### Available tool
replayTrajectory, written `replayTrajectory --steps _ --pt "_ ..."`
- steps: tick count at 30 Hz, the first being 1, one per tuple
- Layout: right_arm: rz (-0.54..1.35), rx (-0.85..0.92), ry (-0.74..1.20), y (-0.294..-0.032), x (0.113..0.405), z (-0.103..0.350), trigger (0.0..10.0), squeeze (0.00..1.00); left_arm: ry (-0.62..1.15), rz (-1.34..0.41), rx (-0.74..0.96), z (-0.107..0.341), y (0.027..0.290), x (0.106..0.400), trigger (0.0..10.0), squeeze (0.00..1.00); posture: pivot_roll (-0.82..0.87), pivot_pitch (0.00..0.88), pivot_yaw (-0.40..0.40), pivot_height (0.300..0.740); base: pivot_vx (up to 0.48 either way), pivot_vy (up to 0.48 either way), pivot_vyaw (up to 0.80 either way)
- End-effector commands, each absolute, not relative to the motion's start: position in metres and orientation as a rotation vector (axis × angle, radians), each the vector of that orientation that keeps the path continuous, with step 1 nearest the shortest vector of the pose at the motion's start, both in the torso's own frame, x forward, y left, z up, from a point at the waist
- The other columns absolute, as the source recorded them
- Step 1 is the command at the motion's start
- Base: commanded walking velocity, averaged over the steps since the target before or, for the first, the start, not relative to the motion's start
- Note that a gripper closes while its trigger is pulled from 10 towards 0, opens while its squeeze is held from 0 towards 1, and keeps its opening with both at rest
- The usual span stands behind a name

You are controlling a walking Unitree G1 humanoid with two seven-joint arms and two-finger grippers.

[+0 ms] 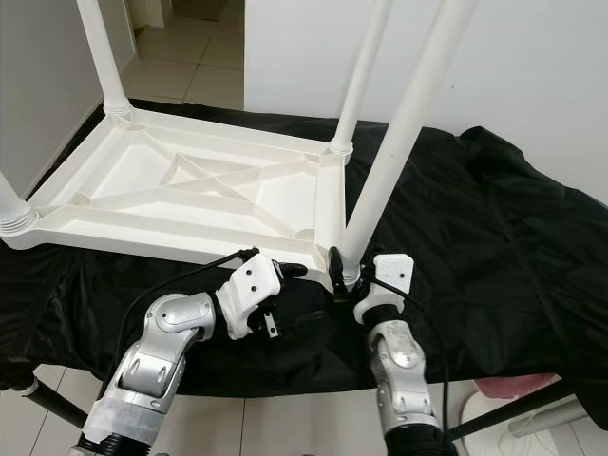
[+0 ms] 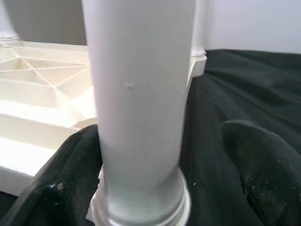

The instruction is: Building children table

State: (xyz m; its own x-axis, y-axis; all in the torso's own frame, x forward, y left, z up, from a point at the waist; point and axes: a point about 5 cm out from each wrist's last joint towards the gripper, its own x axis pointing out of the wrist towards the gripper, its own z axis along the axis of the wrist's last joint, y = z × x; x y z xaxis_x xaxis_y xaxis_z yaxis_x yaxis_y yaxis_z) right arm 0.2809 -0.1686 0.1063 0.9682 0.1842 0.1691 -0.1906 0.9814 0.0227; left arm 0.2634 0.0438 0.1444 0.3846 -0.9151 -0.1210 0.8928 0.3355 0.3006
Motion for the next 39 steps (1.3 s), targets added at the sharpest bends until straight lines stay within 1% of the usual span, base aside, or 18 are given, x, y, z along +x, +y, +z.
replayTrajectory --steps 1,2,3,11,13,16,22,23,25,26,27,28,29,30,39 --pt "0.202 0.027 -0.164 -0.176 0.28 0.105 10.0 0.0 -0.091 -0.98 0.334 0.143 0.048 0.271 10.0 0.0 0.0 0.0 -0.104 0.74 0.0 0.0 0.0" --pt "0.202 0.027 -0.164 -0.176 0.28 0.105 10.0 0.0 -0.091 -0.98 0.334 0.143 0.048 0.271 10.0 0.0 0.0 0.0 -0.104 0.74 0.0 0.0 0.0" --pt "0.275 -0.002 -0.145 -0.184 0.282 0.104 10.0 0.0 -0.09 -0.981 0.335 0.144 0.049 0.272 10.0 0.0 0.0 0.0 -0.1 0.74 0.0 0.0 0.0" --pt "0.418 -0.04 -0.104 -0.194 0.288 0.104 10.0 0.0 -0.091 -0.986 0.337 0.144 0.049 0.273 10.0 0.0 0.0 0.0 -0.094 0.74 0.0 0.0 0.0" --pt "0.436 -0.045 -0.102 -0.195 0.291 0.105 10.0 0.0 -0.09 -0.988 0.337 0.144 0.049 0.273 10.0 0.0 0.0 0.0 -0.092 0.74 0.0 0.0 0.0" --pt "0.513 -0.071 -0.094 -0.193 0.301 0.11 10.0 0.0 -0.09 -0.998 0.338 0.144 0.048 0.272 10.0 0.0 0.0 0.0 -0.089 0.74 0.0 0.0 0.0" --pt "0.563 -0.092 -0.086 -0.189 0.309 0.112 10.0 0.0 -0.091 -1.001 0.341 0.144 0.047 0.274 10.0 0.0 0.0 0.0 -0.09 0.74 0.0 0.0 0.0" --pt "0.605 -0.102 -0.073 -0.185 0.316 0.113 9.9 0.0 -0.093 -1.001 0.347 0.144 0.046 0.274 10.0 0.0 0.0 0.0 -0.093 0.74 0.0 0.0 0.0" --pt "0.621 -0.108 -0.065 -0.183 0.318 0.112 9.9 0.0 -0.094 -1.0 0.351 0.144 0.046 0.275 10.0 0.0 0.01 0.0 -0.096 0.74 0.0 0.0 0.0" --pt "0.64 -0.109 -0.056 -0.181 0.321 0.112 4.7 0.0 -0.096 -0.998 0.354 0.144 0.046 0.275 10.0 0.0 0.01 0.0 -0.1 0.74 0.0 0.0 0.0" --pt "0.64 -0.109 -0.056 -0.181 0.321 0.112 4.7 0.0 -0.096 -0.998 0.354 0.144 0.046 0.275 10.0 0.0 0.01 0.0 -0.1 0.74 0.0 0.0 0.0" --pt "0.652 -0.11 -0.051 -0.18 0.322 0.111 4.0 0.0 -0.097 -0.997 0.355 0.144 0.046 0.275 10.0 0.0 0.01 0.0 -0.102 0.74 0.0 0.0 0.0" --pt "0.652 -0.11 -0.051 -0.18 0.322 0.111 4.0 0.0 -0.097 -0.997 0.355 0.144 0.046 0.275 10.0 0.0 0.01 0.0 -0.102 0.74 0.0 0.0 0.0" --pt "0.664 -0.111 -0.048 -0.18 0.323 0.111 0.0 0.0 -0.098 -0.994 0.356 0.144 0.046 0.275 10.0 0.0 0.02 0.0 -0.106 0.74 0.0 0.0 0.0" --pt "0.665 -0.093 -0.039 -0.184 0.326 0.108 0.0 0.0 -0.107 -0.979 0.355 0.144 0.045 0.277 10.0 0.0 0.02 0.0 -0.114 0.74 0.0 0.0 0.0"
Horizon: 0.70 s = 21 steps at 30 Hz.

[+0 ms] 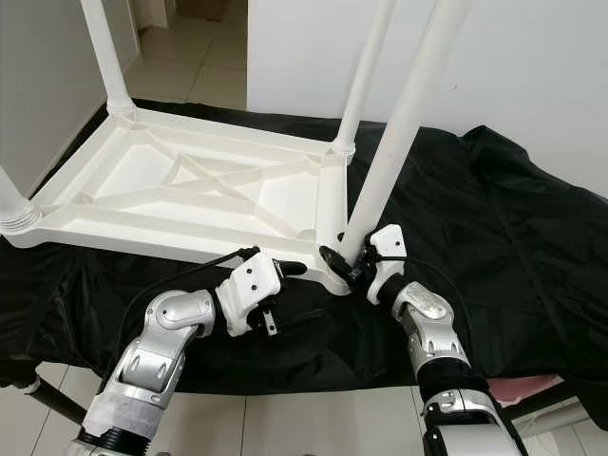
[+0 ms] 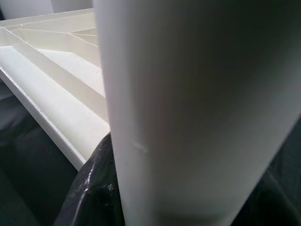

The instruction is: Building children table

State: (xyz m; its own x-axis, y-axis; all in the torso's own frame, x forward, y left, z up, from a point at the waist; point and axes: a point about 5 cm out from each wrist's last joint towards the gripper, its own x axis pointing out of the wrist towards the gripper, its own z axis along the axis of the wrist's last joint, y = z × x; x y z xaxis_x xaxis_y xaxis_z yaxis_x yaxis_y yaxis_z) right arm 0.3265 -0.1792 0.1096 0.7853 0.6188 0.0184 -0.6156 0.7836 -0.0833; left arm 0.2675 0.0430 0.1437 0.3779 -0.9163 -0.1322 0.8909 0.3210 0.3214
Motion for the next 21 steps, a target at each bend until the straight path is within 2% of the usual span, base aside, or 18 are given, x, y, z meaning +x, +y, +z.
replayTrajectory --steps 1,4,5,7,8,13,16,21 --pt "0.663 -0.09 -0.038 -0.185 0.3253 0.1076 0.0 0.0 -0.108 -0.981 0.355 0.1441 0.0439 0.2766 10.0 0.0 0.01 0.0 -0.113 0.74 0.0 0.0 0.0" --pt "0.659 -0.084 -0.038 -0.1863 0.3244 0.1058 0.0 0.0 -0.109 -0.984 0.357 0.1432 0.0433 0.2763 10.0 0.0 0.01 0.0 -0.109 0.74 0.0 0.0 0.0" --pt "0.651 -0.08 -0.038 -0.1872 0.3241 0.1049 3.5 0.0 -0.108 -0.986 0.359 0.1428 0.0431 0.2764 10.0 0.0 0.01 0.0 -0.108 0.74 0.0 0.0 0.0" --pt "0.639 -0.076 -0.039 -0.1881 0.324 0.1042 3.5 0.0 -0.108 -0.989 0.361 0.1425 0.043 0.2764 10.0 0.0 0.01 0.0 -0.108 0.74 0.0 0.0 0.0" --pt "0.628 -0.066 -0.04 -0.1887 0.3231 0.1034 10.0 0.0 -0.107 -0.992 0.363 0.1421 0.043 0.2762 10.0 0.0 0.01 0.0 -0.106 0.74 0.0 0.0 0.0" --pt "0.576 -0.012 -0.048 -0.1887 0.3227 0.1037 10.0 0.0 -0.104 -0.999 0.368 0.1412 0.0434 0.2755 10.0 0.0 0.01 0.0 -0.1 0.74 0.0 0.0 0.0" --pt "0.456 -0.022 -0.059 -0.1875 0.325 0.1054 10.0 0.0 -0.099 -1.011 0.369 0.1395 0.0417 0.2742 10.0 0.0 0.0 0.0 -0.097 0.74 0.0 0.0 0.0" --pt "0.372 0.042 -0.049 -0.1816 0.3243 0.1041 10.0 0.0 -0.093 -1.027 0.387 0.1363 0.0392 0.2727 10.0 0.0 -0.01 0.0 -0.096 0.74 0.0 0.0 0.0"
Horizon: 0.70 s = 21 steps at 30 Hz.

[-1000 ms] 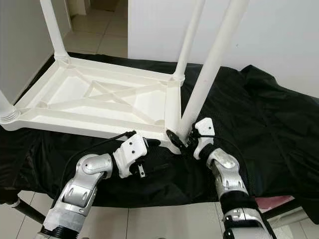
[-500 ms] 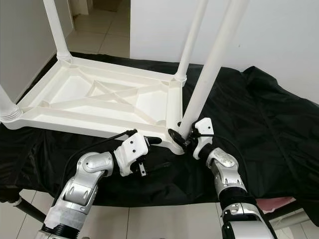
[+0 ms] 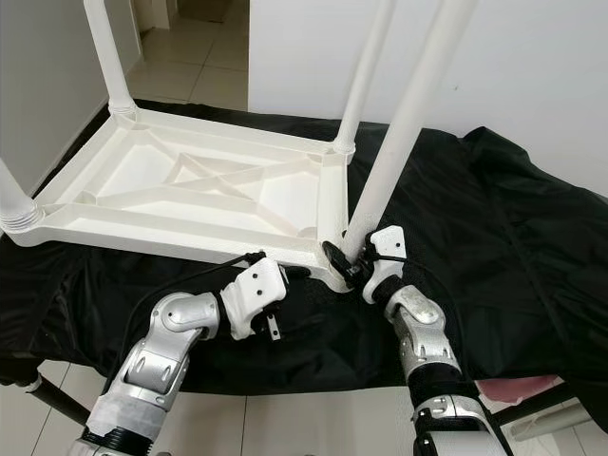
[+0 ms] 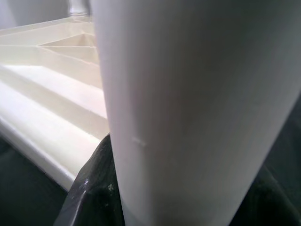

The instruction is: Building children table

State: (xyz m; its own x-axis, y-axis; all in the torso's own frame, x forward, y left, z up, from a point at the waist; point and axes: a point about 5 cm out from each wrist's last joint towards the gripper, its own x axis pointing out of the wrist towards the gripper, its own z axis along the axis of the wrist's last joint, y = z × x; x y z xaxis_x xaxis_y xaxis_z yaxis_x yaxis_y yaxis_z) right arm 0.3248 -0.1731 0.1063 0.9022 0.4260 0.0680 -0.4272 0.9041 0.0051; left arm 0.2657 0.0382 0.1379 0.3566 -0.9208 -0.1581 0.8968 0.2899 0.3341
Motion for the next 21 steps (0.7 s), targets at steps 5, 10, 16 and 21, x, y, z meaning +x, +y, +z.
replayTrajectory --steps 5,10,16,21 --pt "0.253 0.071 -0.087 -0.171 0.32 0.109 10.0 0.0 -0.092 -1.031 0.386 0.135 0.038 0.271 10.0 0.0 -0.01 0.0 -0.101 0.74 0.0 0.0 0.0" --pt "0.162 0.106 -0.099 -0.162 0.315 0.111 10.0 0.0 -0.089 -1.031 0.385 0.134 0.039 0.27 10.0 0.0 -0.01 0.0 -0.106 0.74 0.0 0.0 0.0" --pt "-0.094 0.122 -0.08 -0.143 0.307 0.114 10.0 0.0 -0.085 -1.026 0.39 0.132 0.038 0.269 10.0 0.0 0.0 0.0 -0.117 0.74 0.0 0.0 0.0" --pt "-0.254 0.129 -0.047 -0.137 0.304 0.113 10.0 0.0 -0.073 -1.02 0.394 0.129 0.041 0.268 10.0 0.0 0.01 0.0 -0.118 0.74 0.0 0.0 0.0"
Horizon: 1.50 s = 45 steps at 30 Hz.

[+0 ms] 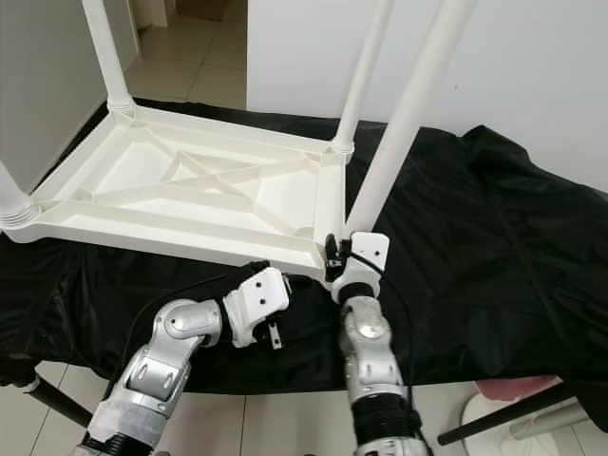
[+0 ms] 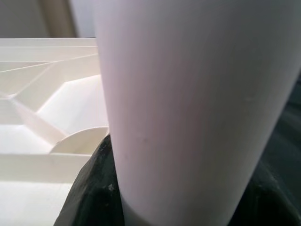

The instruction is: Building children table

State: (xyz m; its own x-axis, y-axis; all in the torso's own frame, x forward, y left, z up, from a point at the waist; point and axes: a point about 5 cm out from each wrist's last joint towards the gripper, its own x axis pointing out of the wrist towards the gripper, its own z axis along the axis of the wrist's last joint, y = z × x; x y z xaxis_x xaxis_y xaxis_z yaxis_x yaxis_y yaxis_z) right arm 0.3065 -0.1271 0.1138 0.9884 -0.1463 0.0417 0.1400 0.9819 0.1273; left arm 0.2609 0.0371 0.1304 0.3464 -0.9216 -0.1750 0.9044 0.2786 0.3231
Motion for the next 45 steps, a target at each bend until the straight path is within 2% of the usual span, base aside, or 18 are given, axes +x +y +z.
replayTrajectory --steps 1,13,14,15,21,28,29,30,31,38,45 --pt "-0.273 0.129 -0.042 -0.134 0.303 0.113 10.0 0.0 -0.071 -1.018 0.394 0.129 0.041 0.268 10.0 0.0 0.01 0.0 -0.118 0.74 0.0 0.0 0.0" --pt "-0.276 0.103 -0.02 -0.132 0.301 0.115 10.0 0.0 -0.069 -1.008 0.396 0.129 0.044 0.268 10.0 0.0 0.01 0.0 -0.117 0.74 0.0 0.0 0.0" --pt "-0.253 0.113 -0.037 -0.131 0.3 0.117 10.0 0.05 -0.069 -1.008 0.396 0.129 0.044 0.268 10.0 0.0 0.01 0.0 -0.116 0.74 0.0 0.0 0.0" --pt "-0.212 0.131 -0.045 -0.13 0.299 0.119 10.0 1.0 -0.069 -1.009 0.396 0.129 0.044 0.268 10.0 0.0 0.01 0.0 -0.116 0.74 0.0 0.0 0.0" --pt "-0.146 0.146 -0.081 -0.131 0.296 0.123 10.0 1.0 -0.068 -1.01 0.396 0.129 0.043 0.267 10.0 0.0 0.01 0.0 -0.116 0.74 0.0 0.0 0.0" --pt "-0.074 0.095 -0.116 -0.146 0.291 0.124 10.0 1.0 -0.068 -1.009 0.398 0.129 0.043 0.268 10.0 0.0 0.01 0.0 -0.115 0.74 0.0 0.0 0.0" --pt "-0.06 0.096 -0.119 -0.148 0.29 0.124 10.0 0.58 -0.069 -1.008 0.399 0.129 0.044 0.268 10.0 0.0 0.01 0.0 -0.115 0.74 0.0 0.0 0.0" --pt "-0.06 0.096 -0.119 -0.148 0.29 0.124 10.0 0.58 -0.069 -1.008 0.399 0.129 0.044 0.268 10.0 0.0 0.01 0.0 -0.115 0.74 0.0 0.0 0.0" --pt "0.006 0.099 -0.134 -0.152 0.287 0.124 10.0 0.0 -0.069 -1.007 0.399 0.129 0.044 0.268 10.0 0.0 0.0 0.0 -0.114 0.74 0.0 0.0 0.0" --pt "0.118 0.076 -0.144 -0.17 0.282 0.12 10.0 0.0 -0.068 -1.01 0.404 0.128 0.044 0.268 10.0 0.0 0.0 0.0 -0.111 0.74 0.0 0.0 0.0" --pt "0.261 0.013 -0.139 -0.191 0.291 0.121 10.0 0.0 -0.087 -1.022 0.377 0.134 0.04 0.269 10.0 0.0 0.0 0.0 -0.099 0.74 0.0 0.0 0.0"
